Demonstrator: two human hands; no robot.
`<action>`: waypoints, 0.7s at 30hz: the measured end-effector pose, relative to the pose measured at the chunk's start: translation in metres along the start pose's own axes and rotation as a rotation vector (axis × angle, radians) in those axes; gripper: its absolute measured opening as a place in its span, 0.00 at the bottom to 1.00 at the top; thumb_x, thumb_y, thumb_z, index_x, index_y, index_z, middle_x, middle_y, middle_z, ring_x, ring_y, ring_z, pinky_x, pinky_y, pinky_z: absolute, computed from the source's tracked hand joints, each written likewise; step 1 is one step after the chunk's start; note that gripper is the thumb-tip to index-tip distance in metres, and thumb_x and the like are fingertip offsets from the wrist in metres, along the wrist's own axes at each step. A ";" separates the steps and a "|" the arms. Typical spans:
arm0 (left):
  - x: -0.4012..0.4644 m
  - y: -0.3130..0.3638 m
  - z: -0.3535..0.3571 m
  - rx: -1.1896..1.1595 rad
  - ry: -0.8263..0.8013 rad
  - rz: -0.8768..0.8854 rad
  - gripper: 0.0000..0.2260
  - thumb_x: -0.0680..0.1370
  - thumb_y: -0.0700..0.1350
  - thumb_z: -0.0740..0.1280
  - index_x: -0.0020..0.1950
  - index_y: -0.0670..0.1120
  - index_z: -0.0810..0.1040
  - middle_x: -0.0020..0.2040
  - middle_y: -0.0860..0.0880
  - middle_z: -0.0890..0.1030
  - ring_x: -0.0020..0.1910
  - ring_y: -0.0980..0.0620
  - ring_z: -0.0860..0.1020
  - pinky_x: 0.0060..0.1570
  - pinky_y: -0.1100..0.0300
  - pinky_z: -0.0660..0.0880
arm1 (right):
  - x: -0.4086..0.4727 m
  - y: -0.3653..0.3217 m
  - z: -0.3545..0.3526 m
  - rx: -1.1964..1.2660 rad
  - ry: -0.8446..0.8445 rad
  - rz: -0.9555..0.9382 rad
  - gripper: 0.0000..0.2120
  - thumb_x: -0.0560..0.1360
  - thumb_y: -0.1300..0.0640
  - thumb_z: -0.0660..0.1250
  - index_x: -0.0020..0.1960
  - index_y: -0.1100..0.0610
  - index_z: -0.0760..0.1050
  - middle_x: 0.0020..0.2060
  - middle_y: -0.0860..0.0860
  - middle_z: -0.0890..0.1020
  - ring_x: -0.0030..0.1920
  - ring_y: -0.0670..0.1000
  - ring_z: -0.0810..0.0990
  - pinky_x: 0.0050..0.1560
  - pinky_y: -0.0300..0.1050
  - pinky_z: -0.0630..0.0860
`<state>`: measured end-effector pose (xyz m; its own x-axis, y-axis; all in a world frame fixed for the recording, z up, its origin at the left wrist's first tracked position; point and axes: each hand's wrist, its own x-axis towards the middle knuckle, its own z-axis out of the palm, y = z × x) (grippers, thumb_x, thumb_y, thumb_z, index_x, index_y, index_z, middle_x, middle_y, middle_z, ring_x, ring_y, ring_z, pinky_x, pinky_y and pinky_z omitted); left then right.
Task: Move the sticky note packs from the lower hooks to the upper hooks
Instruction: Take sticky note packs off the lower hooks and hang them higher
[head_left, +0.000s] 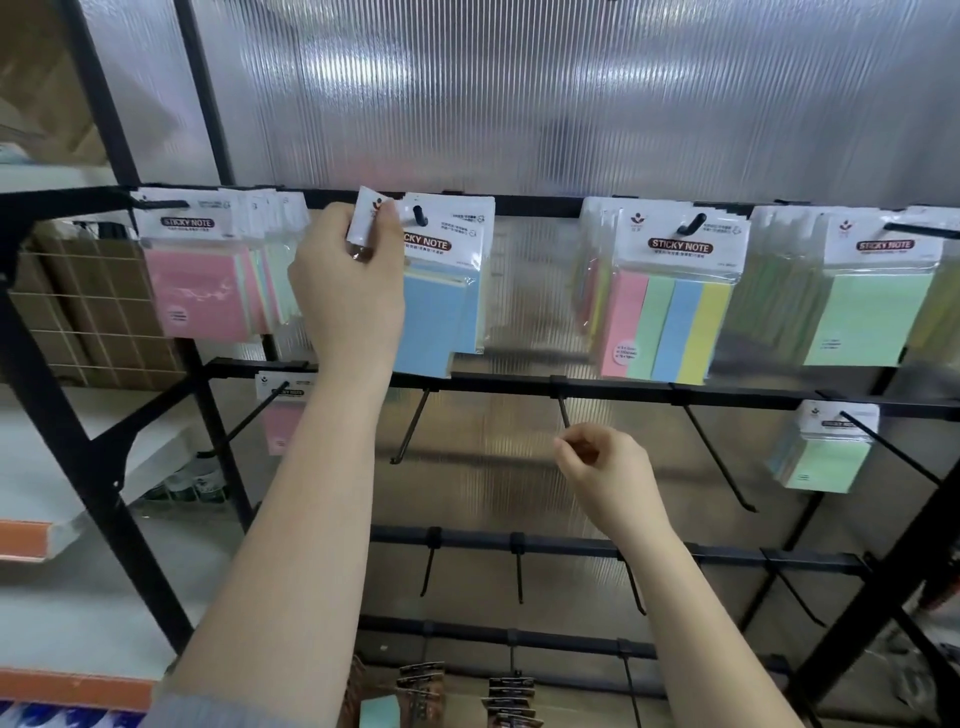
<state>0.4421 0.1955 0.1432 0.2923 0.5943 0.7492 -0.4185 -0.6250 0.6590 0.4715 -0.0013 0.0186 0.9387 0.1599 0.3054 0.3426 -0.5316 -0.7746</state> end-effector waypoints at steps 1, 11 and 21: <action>0.001 -0.002 0.001 0.010 -0.006 -0.003 0.17 0.78 0.49 0.63 0.31 0.47 0.65 0.27 0.54 0.66 0.27 0.57 0.68 0.29 0.66 0.60 | 0.000 0.000 0.000 -0.003 -0.001 0.000 0.05 0.77 0.55 0.64 0.44 0.51 0.77 0.36 0.42 0.79 0.38 0.38 0.76 0.35 0.25 0.67; 0.019 -0.015 0.010 0.159 -0.144 -0.050 0.14 0.78 0.47 0.64 0.33 0.48 0.68 0.30 0.55 0.66 0.29 0.58 0.63 0.28 0.64 0.59 | -0.004 -0.006 0.004 -0.055 0.034 0.006 0.04 0.78 0.55 0.64 0.45 0.51 0.76 0.37 0.44 0.79 0.40 0.43 0.77 0.36 0.29 0.68; 0.030 -0.034 -0.025 0.205 -0.249 -0.037 0.08 0.78 0.50 0.66 0.45 0.46 0.77 0.36 0.57 0.74 0.34 0.64 0.71 0.33 0.76 0.65 | -0.010 -0.034 0.032 -0.118 0.110 -0.009 0.08 0.78 0.57 0.63 0.51 0.58 0.79 0.41 0.49 0.80 0.44 0.50 0.78 0.44 0.41 0.72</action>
<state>0.4440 0.2471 0.1420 0.5159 0.4924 0.7010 -0.2290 -0.7093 0.6667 0.4518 0.0415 0.0246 0.9234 0.0769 0.3760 0.3384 -0.6253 -0.7032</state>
